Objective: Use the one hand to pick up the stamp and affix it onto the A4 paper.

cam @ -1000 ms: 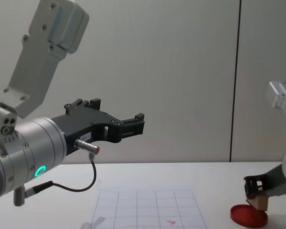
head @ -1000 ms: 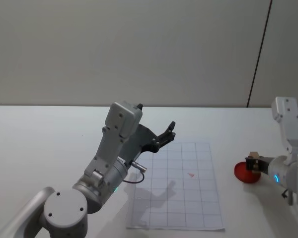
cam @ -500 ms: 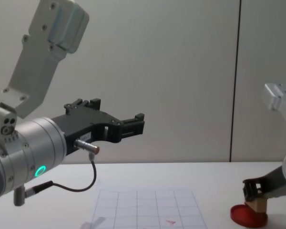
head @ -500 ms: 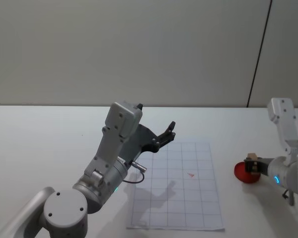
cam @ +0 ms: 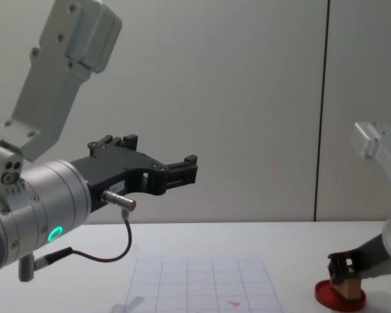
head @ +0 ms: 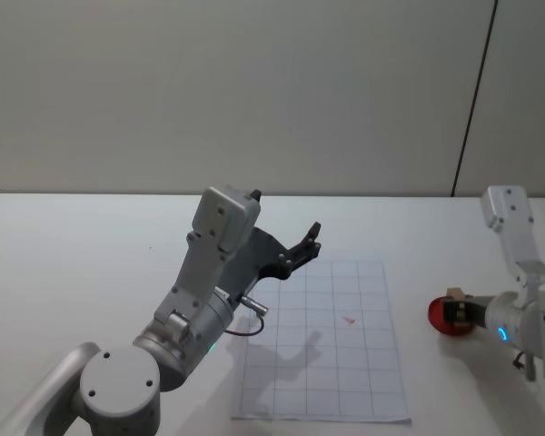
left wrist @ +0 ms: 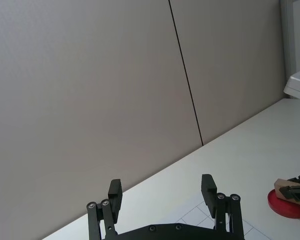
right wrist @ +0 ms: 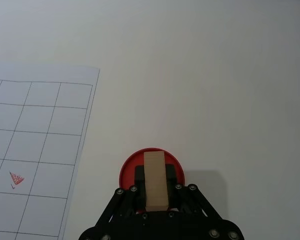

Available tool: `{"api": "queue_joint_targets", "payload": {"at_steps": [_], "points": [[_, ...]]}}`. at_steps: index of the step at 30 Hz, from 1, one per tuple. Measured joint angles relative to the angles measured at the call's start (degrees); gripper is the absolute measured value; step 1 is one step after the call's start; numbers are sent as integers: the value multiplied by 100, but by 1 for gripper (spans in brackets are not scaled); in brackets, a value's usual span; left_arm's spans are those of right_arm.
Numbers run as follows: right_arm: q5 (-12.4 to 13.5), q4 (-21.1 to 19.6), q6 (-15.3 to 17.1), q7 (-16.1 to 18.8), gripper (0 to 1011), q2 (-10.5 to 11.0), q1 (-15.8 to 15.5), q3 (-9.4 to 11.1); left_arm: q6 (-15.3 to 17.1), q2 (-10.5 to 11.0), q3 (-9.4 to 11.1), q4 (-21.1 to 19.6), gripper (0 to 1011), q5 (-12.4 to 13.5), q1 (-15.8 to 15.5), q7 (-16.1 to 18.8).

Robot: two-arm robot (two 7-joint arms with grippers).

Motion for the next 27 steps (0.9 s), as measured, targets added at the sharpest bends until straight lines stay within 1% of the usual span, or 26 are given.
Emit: {"api": "queue_joint_targets", "payload": {"at_steps": [27], "points": [[-220,278,-63,138,220,-60,8,18,0,-1,0,0,1002,0,0,0]]}}
